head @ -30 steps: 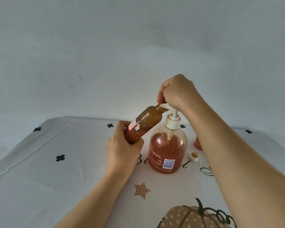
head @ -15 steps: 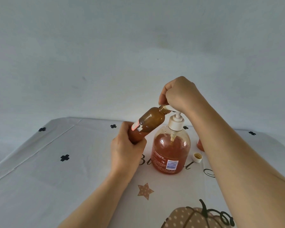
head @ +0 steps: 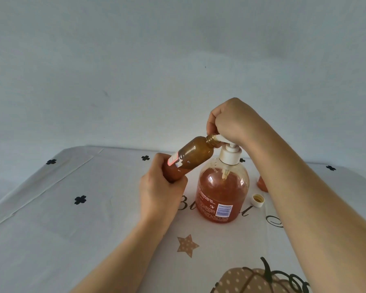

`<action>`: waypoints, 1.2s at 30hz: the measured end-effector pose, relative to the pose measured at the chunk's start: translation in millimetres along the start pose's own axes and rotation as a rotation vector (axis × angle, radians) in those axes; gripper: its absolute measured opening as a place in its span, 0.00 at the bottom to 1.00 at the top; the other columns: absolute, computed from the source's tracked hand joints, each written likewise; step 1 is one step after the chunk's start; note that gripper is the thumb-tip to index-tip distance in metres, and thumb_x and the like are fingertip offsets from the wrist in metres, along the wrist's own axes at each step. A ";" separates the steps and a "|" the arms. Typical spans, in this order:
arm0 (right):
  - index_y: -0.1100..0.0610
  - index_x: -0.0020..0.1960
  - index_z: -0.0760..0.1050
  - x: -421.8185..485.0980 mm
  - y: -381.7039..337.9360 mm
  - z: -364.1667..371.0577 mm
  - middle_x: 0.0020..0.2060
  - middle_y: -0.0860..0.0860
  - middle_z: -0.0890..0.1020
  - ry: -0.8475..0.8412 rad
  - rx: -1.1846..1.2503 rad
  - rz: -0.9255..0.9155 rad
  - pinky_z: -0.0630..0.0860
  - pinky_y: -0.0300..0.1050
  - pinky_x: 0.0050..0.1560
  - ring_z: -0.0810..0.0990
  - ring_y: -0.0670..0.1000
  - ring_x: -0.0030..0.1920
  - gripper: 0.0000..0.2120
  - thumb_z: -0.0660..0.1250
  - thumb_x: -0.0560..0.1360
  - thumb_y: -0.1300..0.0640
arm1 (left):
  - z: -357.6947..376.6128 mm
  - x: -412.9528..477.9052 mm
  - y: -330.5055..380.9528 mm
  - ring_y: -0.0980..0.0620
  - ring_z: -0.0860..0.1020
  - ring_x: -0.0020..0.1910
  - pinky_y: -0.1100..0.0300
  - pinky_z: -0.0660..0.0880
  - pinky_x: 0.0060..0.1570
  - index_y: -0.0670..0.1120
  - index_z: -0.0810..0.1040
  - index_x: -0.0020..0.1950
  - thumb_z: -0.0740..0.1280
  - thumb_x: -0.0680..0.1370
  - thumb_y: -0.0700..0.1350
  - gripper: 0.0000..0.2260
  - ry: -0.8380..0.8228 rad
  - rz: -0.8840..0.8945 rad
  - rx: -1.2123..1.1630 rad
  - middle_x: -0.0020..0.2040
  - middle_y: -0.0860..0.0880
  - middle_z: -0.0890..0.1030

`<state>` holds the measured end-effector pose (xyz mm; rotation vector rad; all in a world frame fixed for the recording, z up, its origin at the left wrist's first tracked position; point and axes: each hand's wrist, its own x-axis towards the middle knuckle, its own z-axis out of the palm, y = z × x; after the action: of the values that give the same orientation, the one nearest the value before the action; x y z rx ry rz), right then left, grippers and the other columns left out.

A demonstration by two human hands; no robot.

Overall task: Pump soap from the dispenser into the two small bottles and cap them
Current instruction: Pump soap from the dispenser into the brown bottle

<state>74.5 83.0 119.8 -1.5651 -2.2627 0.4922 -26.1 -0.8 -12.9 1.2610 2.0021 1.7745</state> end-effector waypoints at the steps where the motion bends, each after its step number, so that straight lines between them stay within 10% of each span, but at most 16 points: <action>1: 0.55 0.39 0.78 0.2 1.7 2.8 0.47 0.56 0.84 -0.002 0.011 0.005 0.81 0.49 0.53 0.82 0.57 0.49 0.15 0.58 0.75 0.69 | 0.8 0.5 -2.1 0.63 0.74 0.33 0.71 0.68 0.29 0.52 0.73 0.43 0.69 0.69 0.36 0.12 0.002 -0.011 0.016 0.31 0.54 0.76; 20: 0.49 0.57 0.79 -7.1 -2.5 -5.7 0.49 0.47 0.75 0.243 0.096 -0.104 0.77 0.50 0.56 0.76 0.52 0.53 0.21 0.55 0.77 0.68 | -1.2 -4.6 8.5 0.68 0.74 0.34 0.75 0.68 0.30 0.54 0.72 0.45 0.70 0.71 0.38 0.12 -0.030 0.008 0.005 0.33 0.56 0.76; 36: 0.49 0.42 0.79 -3.2 0.9 -3.9 0.51 0.52 0.85 0.138 0.119 -0.090 0.78 0.54 0.60 0.82 0.55 0.55 0.21 0.54 0.78 0.69 | -0.5 -4.1 6.4 0.66 0.75 0.33 0.75 0.69 0.30 0.52 0.73 0.46 0.70 0.70 0.36 0.12 -0.029 -0.006 -0.017 0.34 0.56 0.77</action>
<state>78.1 80.6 122.5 -1.3887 -2.1484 0.4704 -20.9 -4.4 -8.7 1.2671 1.9693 1.7571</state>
